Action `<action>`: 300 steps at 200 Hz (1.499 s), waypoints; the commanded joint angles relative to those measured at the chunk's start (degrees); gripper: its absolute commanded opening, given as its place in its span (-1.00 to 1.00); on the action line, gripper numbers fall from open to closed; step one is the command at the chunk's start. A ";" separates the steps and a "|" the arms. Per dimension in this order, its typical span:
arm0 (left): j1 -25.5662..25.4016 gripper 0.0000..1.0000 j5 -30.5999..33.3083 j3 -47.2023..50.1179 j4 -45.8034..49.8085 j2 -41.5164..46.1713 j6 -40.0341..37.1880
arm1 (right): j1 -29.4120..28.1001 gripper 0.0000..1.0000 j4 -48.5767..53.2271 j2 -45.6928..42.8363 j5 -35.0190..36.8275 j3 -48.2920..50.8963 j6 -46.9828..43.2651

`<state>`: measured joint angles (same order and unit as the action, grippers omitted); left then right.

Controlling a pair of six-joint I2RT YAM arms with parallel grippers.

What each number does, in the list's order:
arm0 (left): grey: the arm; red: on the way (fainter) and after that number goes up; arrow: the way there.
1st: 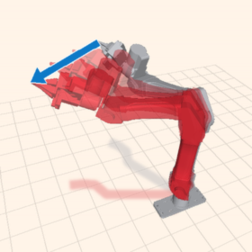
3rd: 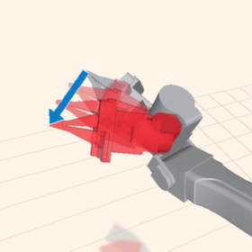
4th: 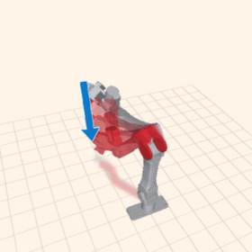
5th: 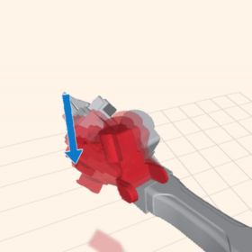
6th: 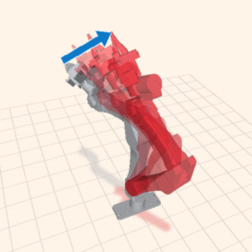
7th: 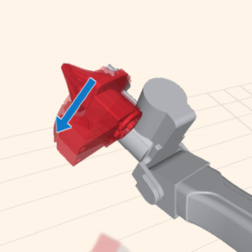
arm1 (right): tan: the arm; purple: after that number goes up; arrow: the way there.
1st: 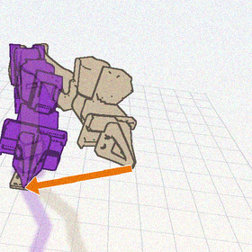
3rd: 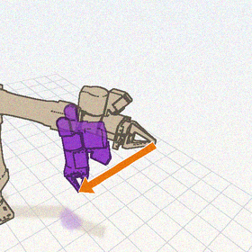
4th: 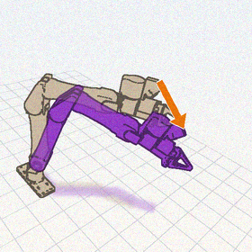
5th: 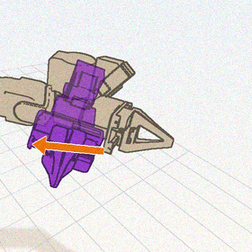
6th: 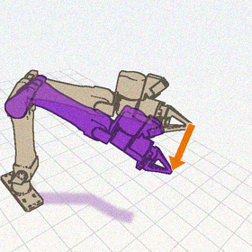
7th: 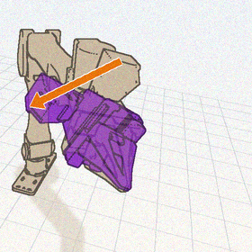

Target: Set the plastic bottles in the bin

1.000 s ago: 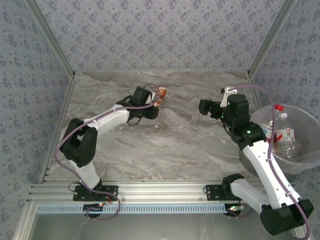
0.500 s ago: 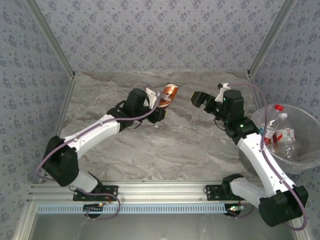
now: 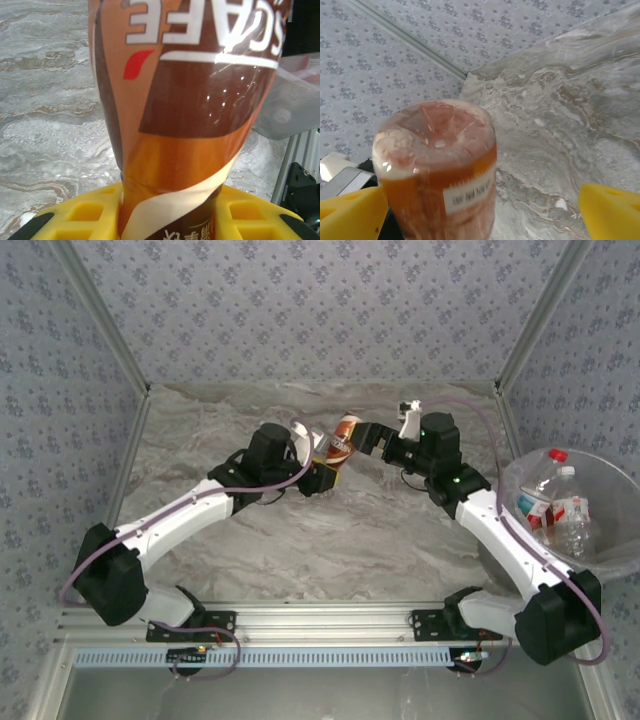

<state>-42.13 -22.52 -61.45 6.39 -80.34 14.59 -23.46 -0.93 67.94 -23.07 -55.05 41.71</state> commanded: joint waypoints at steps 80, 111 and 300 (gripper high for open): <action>-2.30 -0.97 -0.06 -1.48 -3.33 0.95 0.12 | -1.58 0.71 -6.63 2.99 -1.45 -2.17 4.48; -2.36 -0.96 0.46 -1.98 -3.72 0.05 0.53 | -2.18 0.58 -6.53 2.80 -2.12 -2.30 2.77; -2.28 0.25 3.46 -5.07 1.33 -2.04 1.77 | -2.63 0.05 0.70 0.79 -0.50 -4.82 -4.28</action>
<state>-44.62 -19.42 -64.47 7.70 -81.97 16.34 -25.82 -1.85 70.39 -23.81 -58.13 39.38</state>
